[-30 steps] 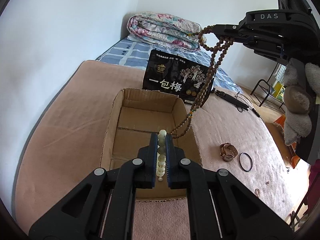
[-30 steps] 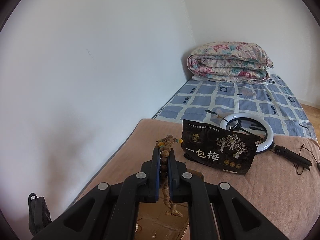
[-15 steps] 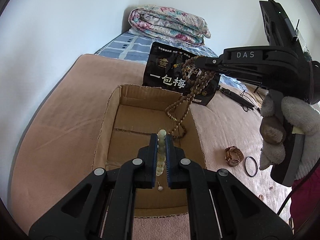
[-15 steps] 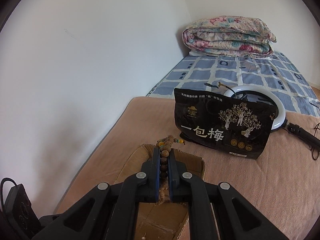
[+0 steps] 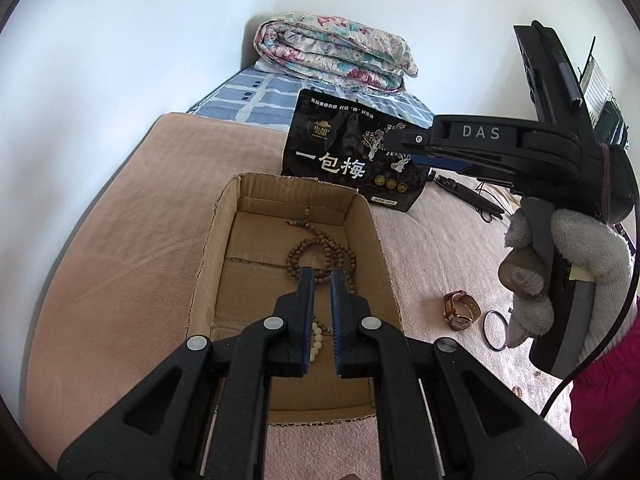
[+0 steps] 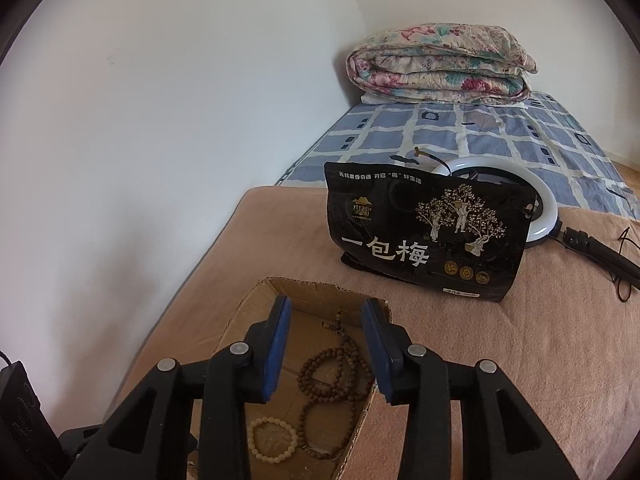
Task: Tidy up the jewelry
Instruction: 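Open both tools over the cardboard box to drop the bracelet and mala, then move the left tool to the leather wristwatch while the right tool moves to the loose pearl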
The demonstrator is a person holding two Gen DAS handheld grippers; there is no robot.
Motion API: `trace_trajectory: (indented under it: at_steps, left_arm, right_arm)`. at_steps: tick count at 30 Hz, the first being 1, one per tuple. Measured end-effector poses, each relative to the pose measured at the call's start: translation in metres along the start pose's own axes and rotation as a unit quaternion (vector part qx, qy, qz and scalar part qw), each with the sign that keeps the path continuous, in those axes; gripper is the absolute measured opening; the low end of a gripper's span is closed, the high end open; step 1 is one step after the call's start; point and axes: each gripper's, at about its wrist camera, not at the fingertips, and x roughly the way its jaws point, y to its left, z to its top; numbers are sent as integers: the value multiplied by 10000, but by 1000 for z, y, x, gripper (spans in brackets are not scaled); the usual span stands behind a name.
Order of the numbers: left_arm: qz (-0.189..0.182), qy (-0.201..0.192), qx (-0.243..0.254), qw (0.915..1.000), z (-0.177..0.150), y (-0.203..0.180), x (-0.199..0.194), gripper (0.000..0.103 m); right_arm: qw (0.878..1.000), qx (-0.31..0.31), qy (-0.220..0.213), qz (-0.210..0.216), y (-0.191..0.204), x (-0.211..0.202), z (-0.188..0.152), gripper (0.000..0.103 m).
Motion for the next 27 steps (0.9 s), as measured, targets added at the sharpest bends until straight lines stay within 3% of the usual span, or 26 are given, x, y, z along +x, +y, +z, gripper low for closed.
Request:
trace_trajectory:
  at_steps: [12, 16, 27]
  left_arm:
    - [14, -304, 227, 9993, -3, -16, -38, 5]
    - [-17, -405, 312, 9987, -4, -23, -50, 5]
    - [-176, -570, 596, 9964, -13, -55, -73, 6]
  right_arm:
    - [9996, -99, -230, -115, 13, -51, -9, 43]
    - [9990, -53, -389, -222, 10, -74, -13, 53]
    - [9965, 23, -663, -500, -8, -137, -40, 64]
